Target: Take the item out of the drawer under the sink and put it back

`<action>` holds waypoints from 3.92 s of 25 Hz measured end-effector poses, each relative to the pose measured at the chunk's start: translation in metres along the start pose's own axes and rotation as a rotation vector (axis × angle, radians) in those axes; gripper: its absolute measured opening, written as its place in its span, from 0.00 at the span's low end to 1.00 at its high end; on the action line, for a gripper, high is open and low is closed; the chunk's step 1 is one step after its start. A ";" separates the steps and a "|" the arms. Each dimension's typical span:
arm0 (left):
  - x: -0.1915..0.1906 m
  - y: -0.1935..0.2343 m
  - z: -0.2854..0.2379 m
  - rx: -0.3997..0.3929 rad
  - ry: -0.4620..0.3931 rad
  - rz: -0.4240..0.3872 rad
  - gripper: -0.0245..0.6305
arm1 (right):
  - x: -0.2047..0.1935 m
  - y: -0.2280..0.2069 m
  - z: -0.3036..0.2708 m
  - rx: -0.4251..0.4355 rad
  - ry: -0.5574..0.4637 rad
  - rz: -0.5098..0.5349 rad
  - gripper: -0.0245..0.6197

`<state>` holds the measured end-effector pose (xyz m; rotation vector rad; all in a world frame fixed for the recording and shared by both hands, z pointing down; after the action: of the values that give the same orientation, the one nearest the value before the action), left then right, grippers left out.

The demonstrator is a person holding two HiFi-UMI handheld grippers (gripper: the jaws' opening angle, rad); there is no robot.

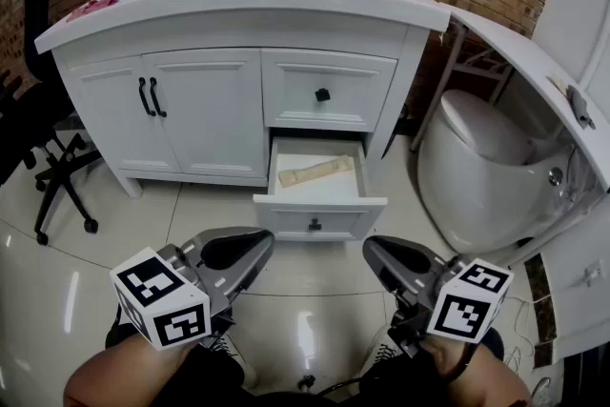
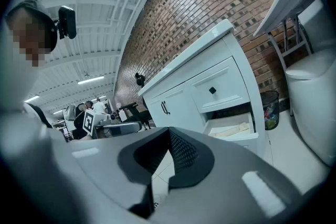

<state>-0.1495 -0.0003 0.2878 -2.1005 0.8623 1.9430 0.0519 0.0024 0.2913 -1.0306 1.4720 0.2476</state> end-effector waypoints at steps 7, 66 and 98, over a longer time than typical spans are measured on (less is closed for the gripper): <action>0.002 0.001 -0.005 -0.007 -0.001 0.005 0.05 | 0.005 0.011 0.001 0.034 -0.014 -0.002 0.05; -0.047 0.222 -0.229 0.063 0.794 -0.641 0.05 | 0.043 -0.141 -0.084 -0.029 -0.021 -0.161 0.05; -0.121 0.266 -0.287 -0.154 1.084 -0.328 0.22 | 0.043 -0.136 -0.088 0.024 0.008 -0.217 0.05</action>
<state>-0.0340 -0.3208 0.5160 -3.1217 0.4025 0.6253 0.0938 -0.1554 0.3289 -1.1623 1.3547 0.0702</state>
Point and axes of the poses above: the fingertips, and each gripper's own axes: z backward along the fingers, y to its left, x out of its top, the point moved 5 cm from there along z, backward along the fingers, and after that the axes turned 7 degrees about -x, right-handed, at the moved point
